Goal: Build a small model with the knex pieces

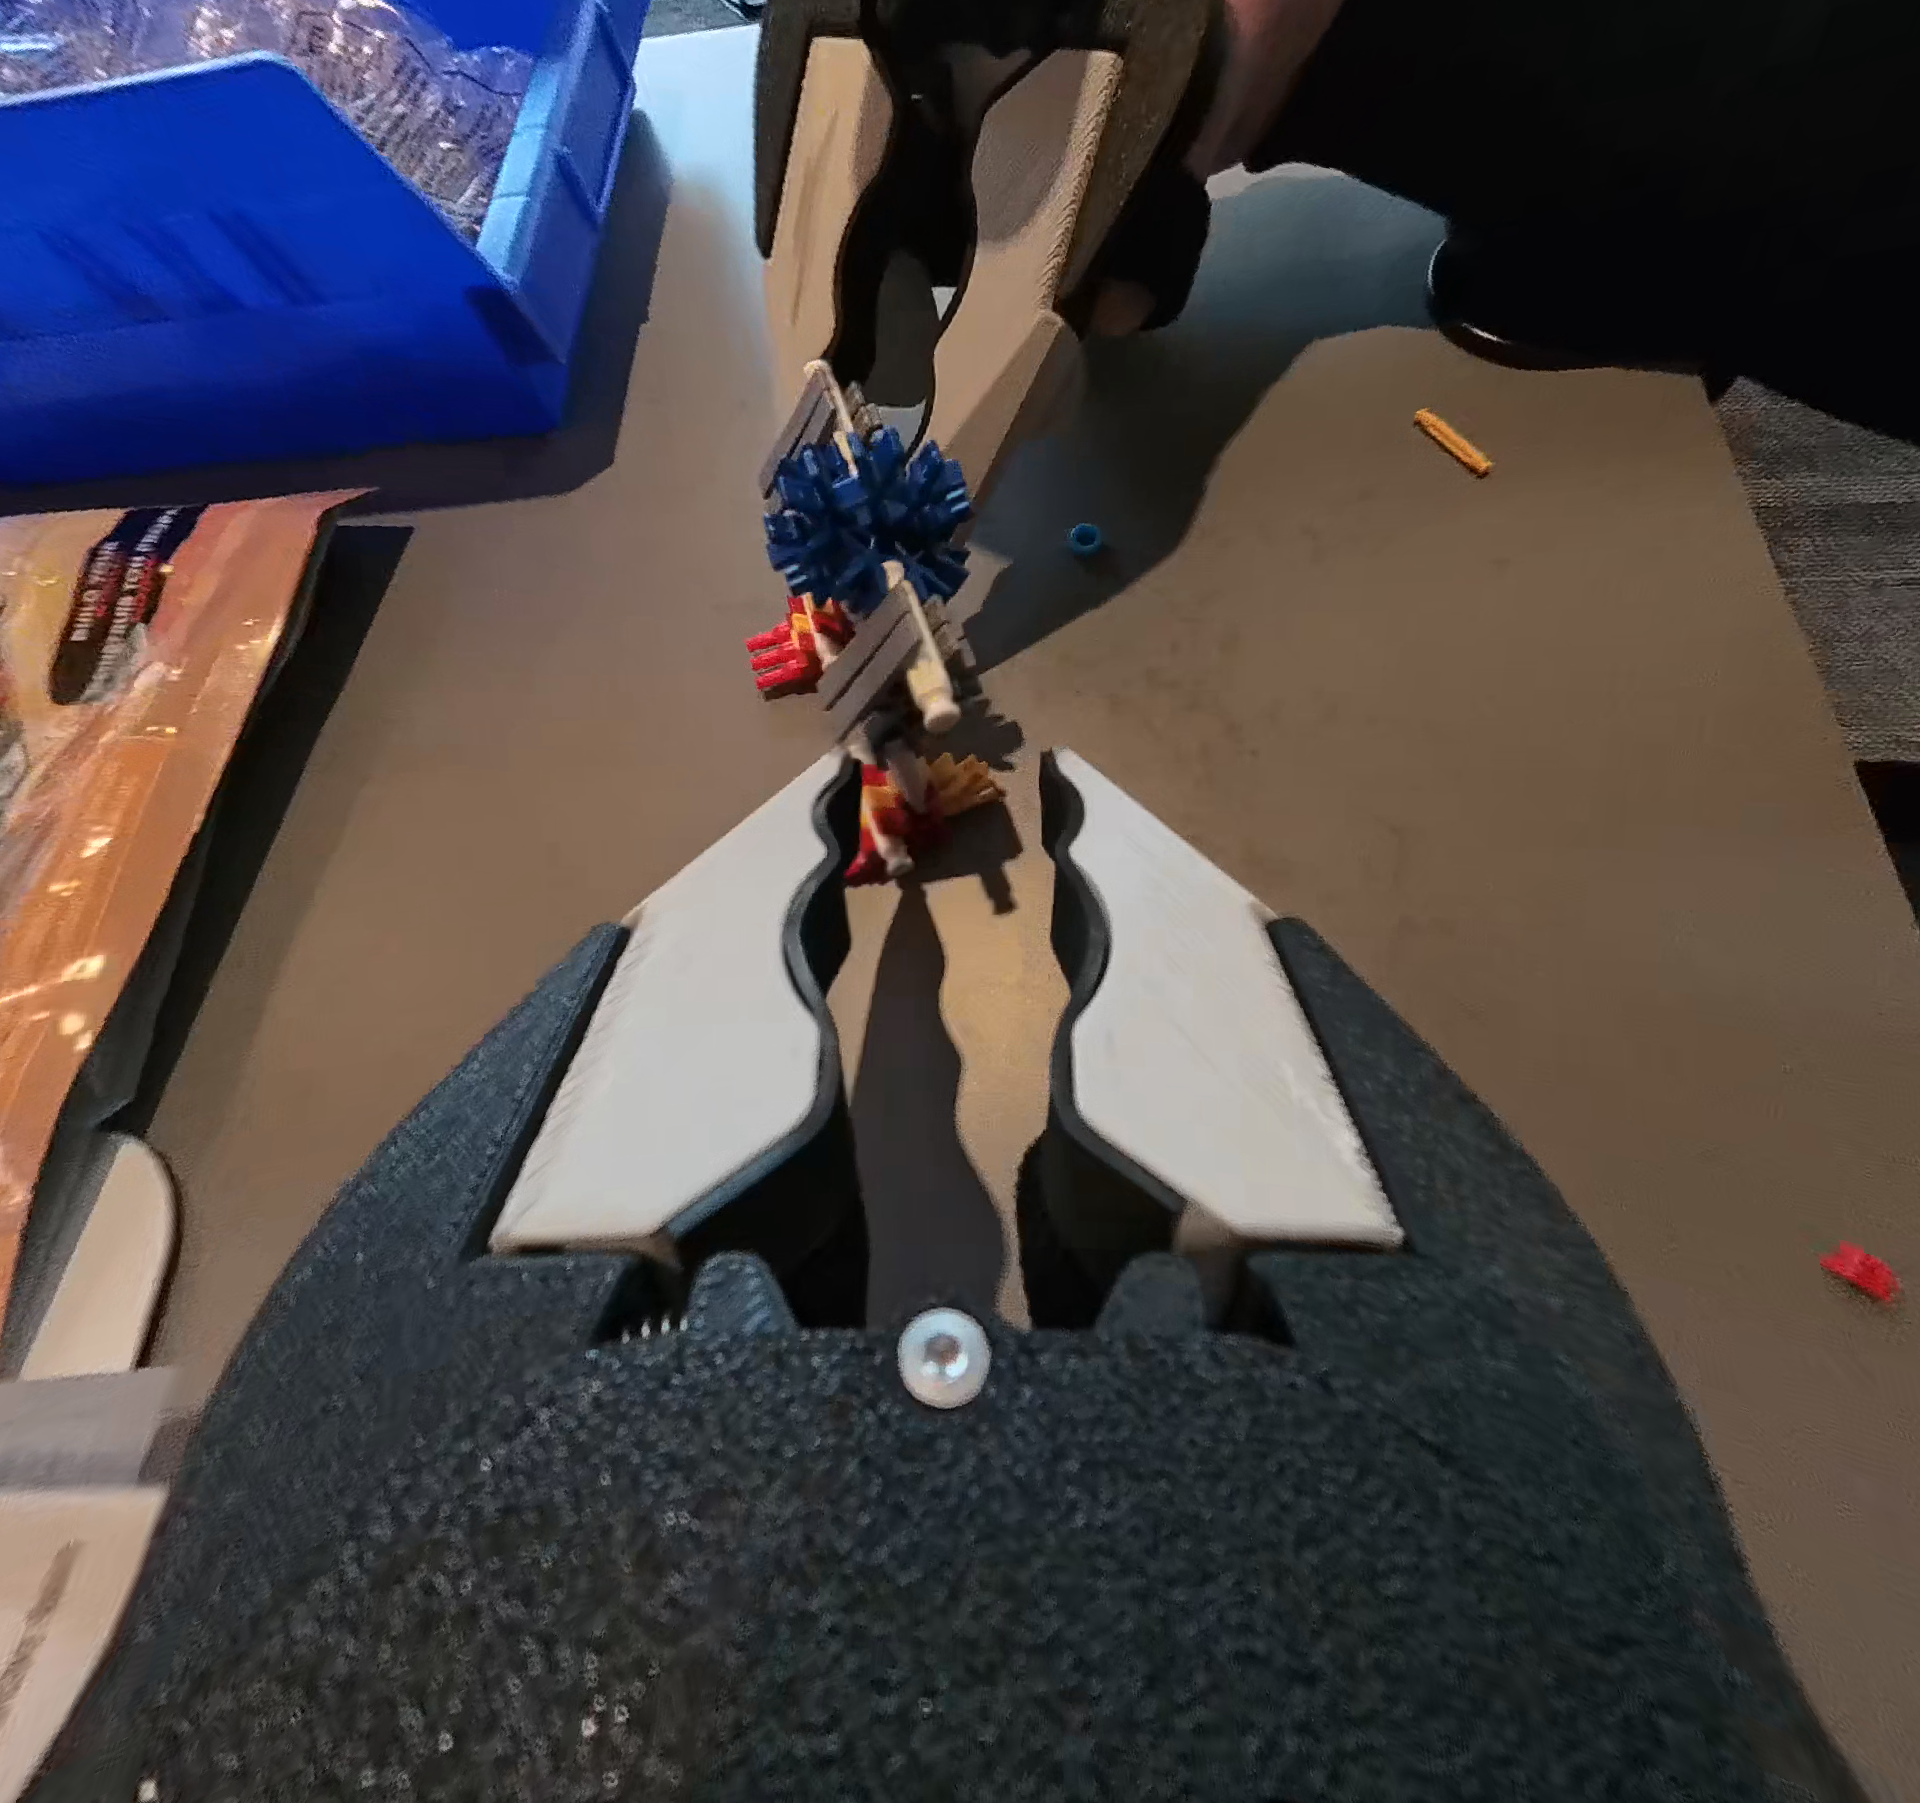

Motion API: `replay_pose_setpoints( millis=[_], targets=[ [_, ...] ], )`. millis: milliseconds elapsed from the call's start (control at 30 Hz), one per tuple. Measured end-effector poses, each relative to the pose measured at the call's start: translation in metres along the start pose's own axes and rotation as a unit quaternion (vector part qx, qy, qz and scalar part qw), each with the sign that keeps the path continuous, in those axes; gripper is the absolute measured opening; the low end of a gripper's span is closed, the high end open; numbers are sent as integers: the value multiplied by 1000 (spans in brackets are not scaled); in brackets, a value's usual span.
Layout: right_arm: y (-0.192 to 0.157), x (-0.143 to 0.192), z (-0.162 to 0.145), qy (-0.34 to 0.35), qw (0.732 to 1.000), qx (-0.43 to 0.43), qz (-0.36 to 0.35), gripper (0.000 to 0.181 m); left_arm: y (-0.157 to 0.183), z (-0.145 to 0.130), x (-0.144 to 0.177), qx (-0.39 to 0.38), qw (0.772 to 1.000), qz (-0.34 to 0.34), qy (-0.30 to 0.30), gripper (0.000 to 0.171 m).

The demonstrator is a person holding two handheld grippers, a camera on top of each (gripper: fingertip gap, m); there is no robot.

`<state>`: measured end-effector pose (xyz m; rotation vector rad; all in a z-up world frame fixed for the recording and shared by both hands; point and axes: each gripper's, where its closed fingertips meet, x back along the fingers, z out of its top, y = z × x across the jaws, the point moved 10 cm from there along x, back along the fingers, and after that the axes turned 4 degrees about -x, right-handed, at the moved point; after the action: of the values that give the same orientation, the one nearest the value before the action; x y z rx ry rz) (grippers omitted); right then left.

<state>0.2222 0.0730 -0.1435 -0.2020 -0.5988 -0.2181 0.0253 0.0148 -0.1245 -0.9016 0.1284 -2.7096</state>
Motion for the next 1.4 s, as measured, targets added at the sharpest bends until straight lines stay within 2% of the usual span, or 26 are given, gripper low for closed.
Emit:
replay_pose_setpoints(
  millis=[67,133,200,267,400,433,567,767,900,933,1100,1167,1267,1400],
  targets=[
    [0,-1,0,3,1000,-2,6,25,-5,-2,8,4,1000,9,8,36],
    [-2,-5,2,6,1000,6,15,24,-11,-8,9,1,1000,19,-10,41],
    [-4,-8,3,6,1000,13,24,23,-16,-17,2,6,999,11,-41,45],
    [-3,-8,4,7,1000,9,22,24,-15,-22,-6,8,999,-3,-46,45],
    [-1,-3,1,5,1000,7,0,50,-7,-26,-14,-1,998,-18,-59,43],
    [-1,-1,1,4,1000,8,-1,51,-5,-26,-14,-2,998,-22,-63,43],
    [-1,9,1,13,1000,12,-10,39,2,-24,-13,-4,997,-21,-69,43],
    [3,1,-5,-28,998,19,-50,26,20,-14,-19,-3,997,-37,-73,48],
    [11,0,-5,-33,996,4,-87,26,37,-3,-18,-16,997,-72,-33,52],
    [11,0,-6,-35,996,2,-84,26,34,-3,-15,-11,997,-72,-33,55],
    [8,8,-4,-14,998,-3,-61,26,-4,-7,-1,31,999,1,-14,50],
    [4,10,-5,-11,999,4,-39,27,-17,-10,-6,34,999,33,-25,50],
    [-2,9,-7,-19,1000,8,-11,30,-24,-6,-21,17,999,36,-34,50],
    [0,7,-11,-36,999,7,-21,31,-35,-3,-40,-16,998,28,-60,50]
  ],
)
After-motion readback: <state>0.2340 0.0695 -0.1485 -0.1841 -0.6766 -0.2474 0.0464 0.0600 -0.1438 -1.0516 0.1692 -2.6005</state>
